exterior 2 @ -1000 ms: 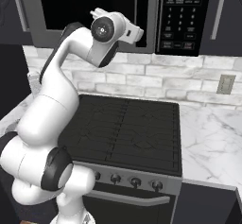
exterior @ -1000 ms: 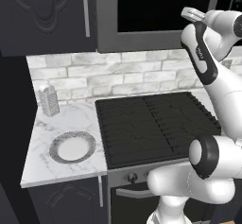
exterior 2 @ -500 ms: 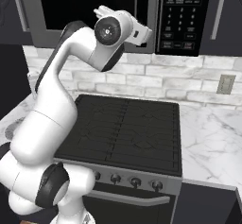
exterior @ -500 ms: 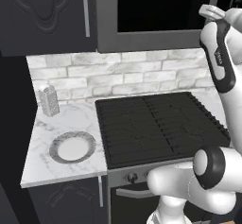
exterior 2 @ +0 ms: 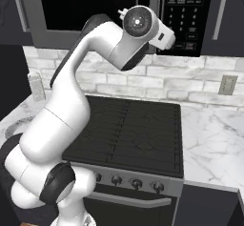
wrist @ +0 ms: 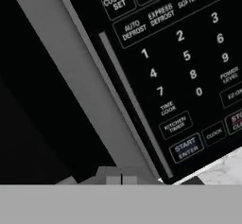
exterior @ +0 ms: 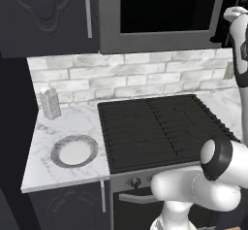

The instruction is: Pick the sweet potato from the counter and place it in the microwave. Then turn on the microwave.

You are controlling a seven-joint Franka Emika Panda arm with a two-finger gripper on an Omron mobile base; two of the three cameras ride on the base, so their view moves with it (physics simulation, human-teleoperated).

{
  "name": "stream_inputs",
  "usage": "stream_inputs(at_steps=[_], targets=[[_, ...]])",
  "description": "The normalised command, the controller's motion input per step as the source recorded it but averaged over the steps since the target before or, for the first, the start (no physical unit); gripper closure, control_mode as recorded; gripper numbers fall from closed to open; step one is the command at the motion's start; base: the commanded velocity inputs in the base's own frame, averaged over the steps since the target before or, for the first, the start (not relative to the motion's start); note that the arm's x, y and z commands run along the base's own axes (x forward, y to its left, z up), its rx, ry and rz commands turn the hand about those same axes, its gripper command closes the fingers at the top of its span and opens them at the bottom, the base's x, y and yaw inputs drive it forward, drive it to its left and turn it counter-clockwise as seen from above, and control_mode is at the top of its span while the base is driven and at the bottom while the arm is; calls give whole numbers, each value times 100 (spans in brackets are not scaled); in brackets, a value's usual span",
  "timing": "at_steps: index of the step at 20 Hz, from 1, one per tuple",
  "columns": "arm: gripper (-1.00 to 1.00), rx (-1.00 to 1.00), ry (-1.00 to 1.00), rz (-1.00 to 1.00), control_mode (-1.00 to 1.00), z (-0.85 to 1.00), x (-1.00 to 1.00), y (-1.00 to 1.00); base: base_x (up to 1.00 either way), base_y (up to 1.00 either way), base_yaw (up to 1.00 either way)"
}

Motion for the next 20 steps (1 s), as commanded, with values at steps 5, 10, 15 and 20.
stream_inputs(at_steps=[5, 10, 15, 20], targets=[[100, 22, 15, 0, -100, -26, 0, -37, 0, 0, 0], [100, 22, 7, 0, -100, -34, 0, -16, 0, 0, 0], [100, 21, 2, 0, -100, -36, 7, -9, 0, 0, 0], [100, 19, 0, 0, -100, -16, 23, -3, 0, 0, 0]])
